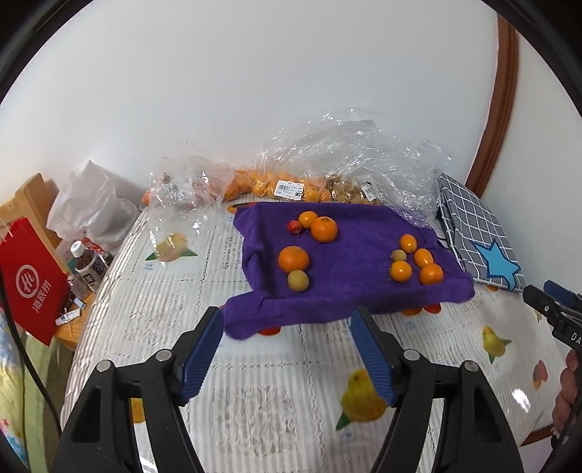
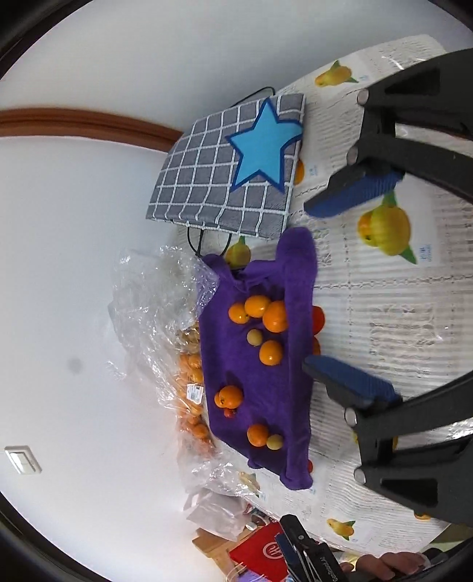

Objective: Organize fruits
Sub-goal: 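Lift both open grippers away from the towel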

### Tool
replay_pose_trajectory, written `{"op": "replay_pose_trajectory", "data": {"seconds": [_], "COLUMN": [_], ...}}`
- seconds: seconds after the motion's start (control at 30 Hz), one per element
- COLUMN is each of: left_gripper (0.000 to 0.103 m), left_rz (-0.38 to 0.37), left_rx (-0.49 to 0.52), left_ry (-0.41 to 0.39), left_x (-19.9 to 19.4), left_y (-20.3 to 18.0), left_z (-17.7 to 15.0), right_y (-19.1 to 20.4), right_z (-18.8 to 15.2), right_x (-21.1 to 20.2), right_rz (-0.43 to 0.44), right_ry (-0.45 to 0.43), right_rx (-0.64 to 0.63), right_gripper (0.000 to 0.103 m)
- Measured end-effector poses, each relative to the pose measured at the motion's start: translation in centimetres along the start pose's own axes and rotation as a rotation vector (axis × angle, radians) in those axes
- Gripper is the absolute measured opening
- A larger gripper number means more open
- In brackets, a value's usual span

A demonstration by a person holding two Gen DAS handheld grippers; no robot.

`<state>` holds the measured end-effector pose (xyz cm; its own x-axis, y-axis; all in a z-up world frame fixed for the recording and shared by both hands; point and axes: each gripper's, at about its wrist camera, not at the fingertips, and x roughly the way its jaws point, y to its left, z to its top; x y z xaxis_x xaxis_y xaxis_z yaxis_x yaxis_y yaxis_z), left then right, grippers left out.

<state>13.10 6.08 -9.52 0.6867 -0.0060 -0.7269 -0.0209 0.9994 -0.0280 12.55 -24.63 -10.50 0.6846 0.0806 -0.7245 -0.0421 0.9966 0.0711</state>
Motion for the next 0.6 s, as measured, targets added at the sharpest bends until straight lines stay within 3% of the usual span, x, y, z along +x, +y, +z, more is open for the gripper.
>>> {"op": "replay_pose_trajectory", "data": {"seconds": [0.2, 0.6], "left_gripper": [0.080, 0.081], "left_rz": [0.042, 0.041], "left_rx": [0.026, 0.031], "left_ry": [-0.024, -0.038], "left_x": [-1.6, -2.8], "left_y": [-0.6, -1.1], "left_z": [-1.3, -2.4], "right_y": [0.1, -0.1], "right_z": [-1.5, -4.1], "right_x": [-2.2, -3.4], "right_rz": [-0.003, 0.007], "right_ry": [-0.056, -0.052], "right_rx": [-0.006, 0.003], "right_gripper": [0.094, 0.094]}}
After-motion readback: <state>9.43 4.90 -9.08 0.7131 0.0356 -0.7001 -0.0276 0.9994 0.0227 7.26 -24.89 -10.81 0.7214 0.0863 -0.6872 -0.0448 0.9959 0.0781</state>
